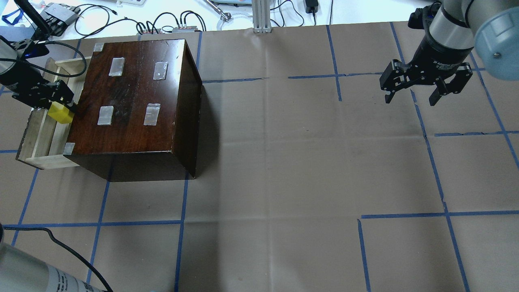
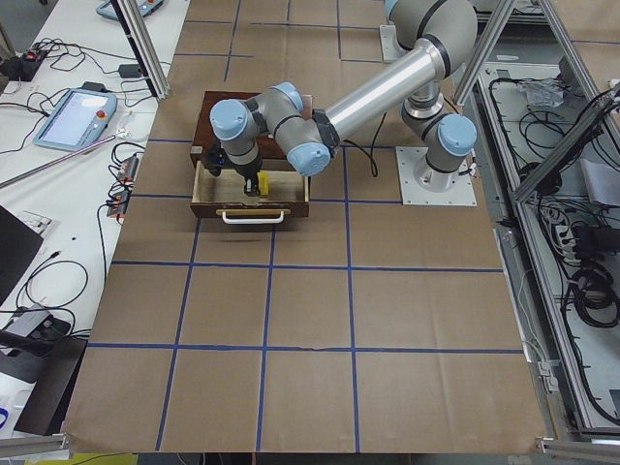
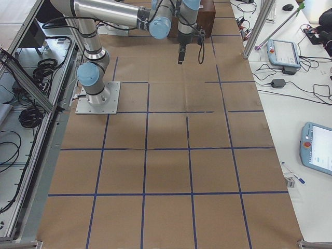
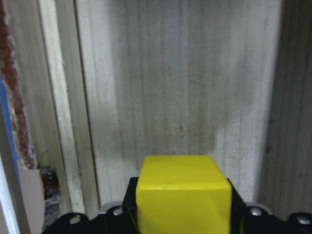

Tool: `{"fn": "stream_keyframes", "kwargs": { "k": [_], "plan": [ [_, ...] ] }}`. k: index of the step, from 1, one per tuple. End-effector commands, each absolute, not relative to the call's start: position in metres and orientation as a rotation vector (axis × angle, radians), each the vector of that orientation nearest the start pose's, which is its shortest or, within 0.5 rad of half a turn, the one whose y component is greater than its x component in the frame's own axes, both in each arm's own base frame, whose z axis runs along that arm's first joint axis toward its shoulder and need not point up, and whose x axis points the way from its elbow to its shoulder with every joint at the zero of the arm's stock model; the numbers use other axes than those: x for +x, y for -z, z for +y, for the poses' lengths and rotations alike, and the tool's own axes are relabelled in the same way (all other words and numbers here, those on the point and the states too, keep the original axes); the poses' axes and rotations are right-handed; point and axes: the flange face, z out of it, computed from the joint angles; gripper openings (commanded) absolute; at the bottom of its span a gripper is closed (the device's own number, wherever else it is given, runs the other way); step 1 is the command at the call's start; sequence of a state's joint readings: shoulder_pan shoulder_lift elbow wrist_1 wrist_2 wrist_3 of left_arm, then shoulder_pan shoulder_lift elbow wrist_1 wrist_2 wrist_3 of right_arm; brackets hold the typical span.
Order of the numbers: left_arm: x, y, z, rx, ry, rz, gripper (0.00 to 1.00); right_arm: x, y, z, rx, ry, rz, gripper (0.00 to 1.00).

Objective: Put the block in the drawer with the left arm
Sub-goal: 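Carry the yellow cube with the left gripper over the open drawer, then lower the cube into the drawer and open the left gripper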

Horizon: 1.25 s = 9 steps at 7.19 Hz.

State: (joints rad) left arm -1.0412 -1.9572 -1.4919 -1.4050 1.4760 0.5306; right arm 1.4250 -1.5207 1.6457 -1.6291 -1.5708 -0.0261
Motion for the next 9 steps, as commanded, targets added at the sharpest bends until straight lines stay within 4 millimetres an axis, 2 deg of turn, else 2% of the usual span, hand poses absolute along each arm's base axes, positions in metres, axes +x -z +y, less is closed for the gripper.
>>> {"fn": "stream_keyframes", "kwargs": {
  "k": [1,2,3,5,7,9],
  "plan": [
    [0.188,-0.326,-0.608,0.0,-0.12,3.285,0.25,0.059,-0.432,-0.517,0.187,-0.103,3.129,1.0],
    [0.188,-0.325,-0.608,0.0,-0.121,3.287,0.52,0.059,-0.432,-0.517,0.19,-0.103,3.129,1.0],
    [0.188,-0.325,-0.608,0.0,-0.121,3.287,0.63,0.059,-0.432,-0.517,0.187,-0.103,3.129,1.0],
    [0.188,-0.327,-0.608,0.001,-0.116,3.28,0.71,0.059,-0.432,-0.517,0.187,-0.103,3.129,1.0],
    [0.188,-0.336,-0.608,0.01,-0.086,3.269,0.77,0.059,-0.433,-0.517,0.187,-0.101,3.129,1.0],
    [0.186,-0.369,-0.606,0.016,-0.011,3.24,0.96,0.059,-0.432,-0.517,0.187,-0.105,3.128,1.0]
  ]
}}
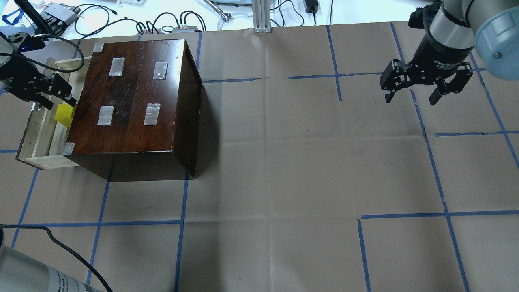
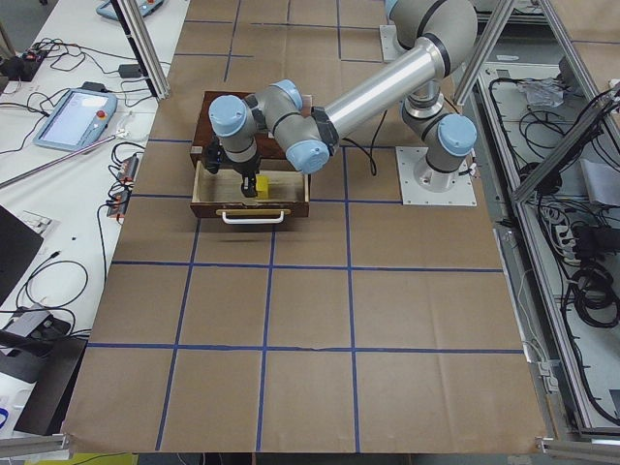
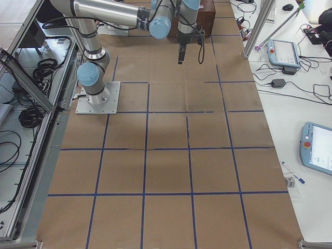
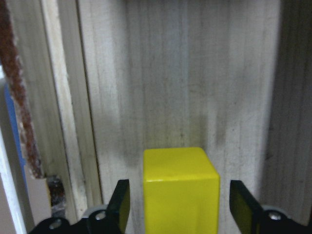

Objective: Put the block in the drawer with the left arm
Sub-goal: 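Lower the cube into the drawer and open the left gripper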

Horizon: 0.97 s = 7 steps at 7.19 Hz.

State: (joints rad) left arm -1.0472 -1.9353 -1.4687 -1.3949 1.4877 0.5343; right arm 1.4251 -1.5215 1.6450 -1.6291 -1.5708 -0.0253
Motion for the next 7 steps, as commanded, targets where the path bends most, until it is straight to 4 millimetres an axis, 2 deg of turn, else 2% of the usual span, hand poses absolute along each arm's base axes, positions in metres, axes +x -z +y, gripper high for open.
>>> {"fn": "stream_keyframes", "kwargs": {
  "k": [1,2,4,5,6,7],
  "plan": [
    [0.179,-0.397,-0.597,0.024,0.041,3.219,0.98,0.059,-0.432,-0.517,0.187,-0.103,3.129,1.0],
    [0.158,-0.418,-0.585,0.037,0.072,3.205,0.98,0.059,-0.432,-0.517,0.187,-0.103,3.129,1.0],
    [0.087,-0.45,-0.579,0.07,0.081,3.14,0.98,0.059,-0.433,-0.517,0.187,-0.101,3.129,1.0],
    [0.047,-0.458,-0.574,0.04,0.06,3.106,0.99,0.059,-0.432,-0.517,0.19,-0.103,3.129,1.0],
    [0.005,-0.465,-0.558,-0.005,0.013,3.117,0.99,0.059,-0.433,-0.517,0.19,-0.101,3.129,1.0],
    [-0.034,-0.471,-0.538,-0.147,-0.014,3.128,0.99,0.059,-0.432,-0.517,0.19,-0.103,3.129,1.0]
  ]
}}
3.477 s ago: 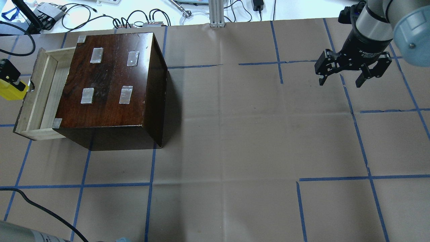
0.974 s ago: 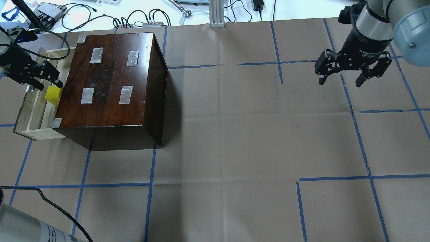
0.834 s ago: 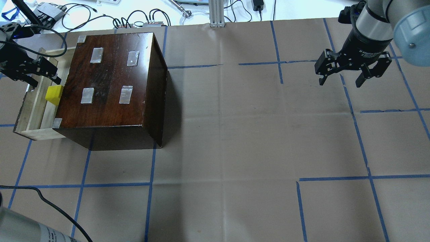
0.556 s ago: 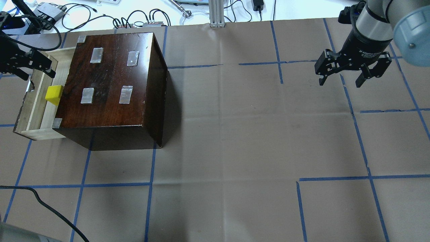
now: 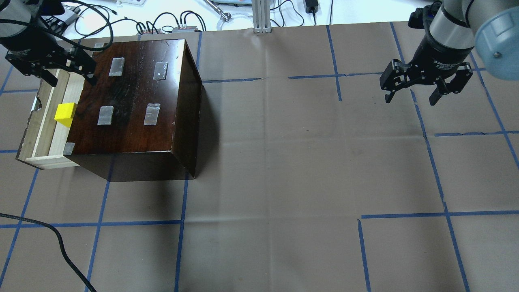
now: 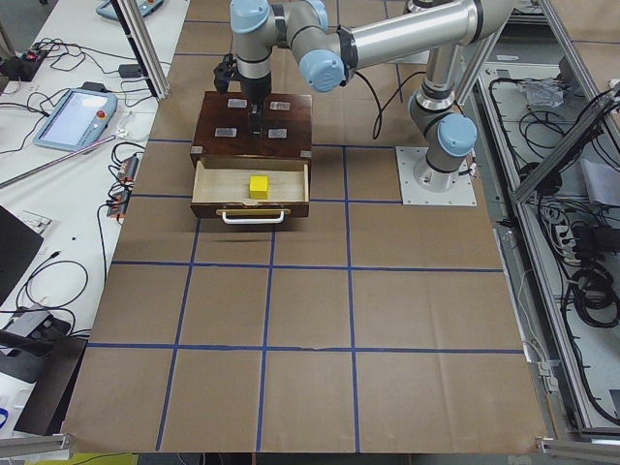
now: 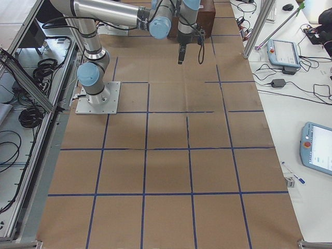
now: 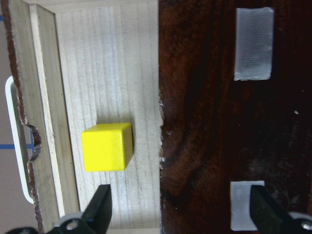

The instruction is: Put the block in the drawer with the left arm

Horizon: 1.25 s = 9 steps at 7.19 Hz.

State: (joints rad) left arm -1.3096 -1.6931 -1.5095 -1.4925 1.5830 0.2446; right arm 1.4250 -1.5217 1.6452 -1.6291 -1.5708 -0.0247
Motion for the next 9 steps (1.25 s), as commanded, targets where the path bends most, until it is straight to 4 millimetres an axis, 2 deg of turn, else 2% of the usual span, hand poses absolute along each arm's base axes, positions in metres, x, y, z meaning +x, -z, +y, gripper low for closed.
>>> {"fn": "stream_keyframes", "kwargs": {
  "k": [1,2,3,9],
  "plan": [
    [-0.075,-0.469,-0.517,-0.125,-0.044,3.133,0.99,0.059,-0.432,-0.517,0.19,-0.103,3.129,1.0],
    [-0.109,-0.468,-0.495,-0.032,-0.043,3.141,0.99,0.059,-0.432,-0.517,0.19,-0.103,3.129,1.0],
    [-0.115,-0.461,-0.484,0.004,-0.062,3.144,0.99,0.059,-0.432,-0.517,0.187,-0.103,3.129,1.0],
    [-0.113,-0.453,-0.483,0.002,-0.08,3.141,0.99,0.059,-0.432,-0.517,0.187,-0.103,3.129,1.0]
  ]
}}
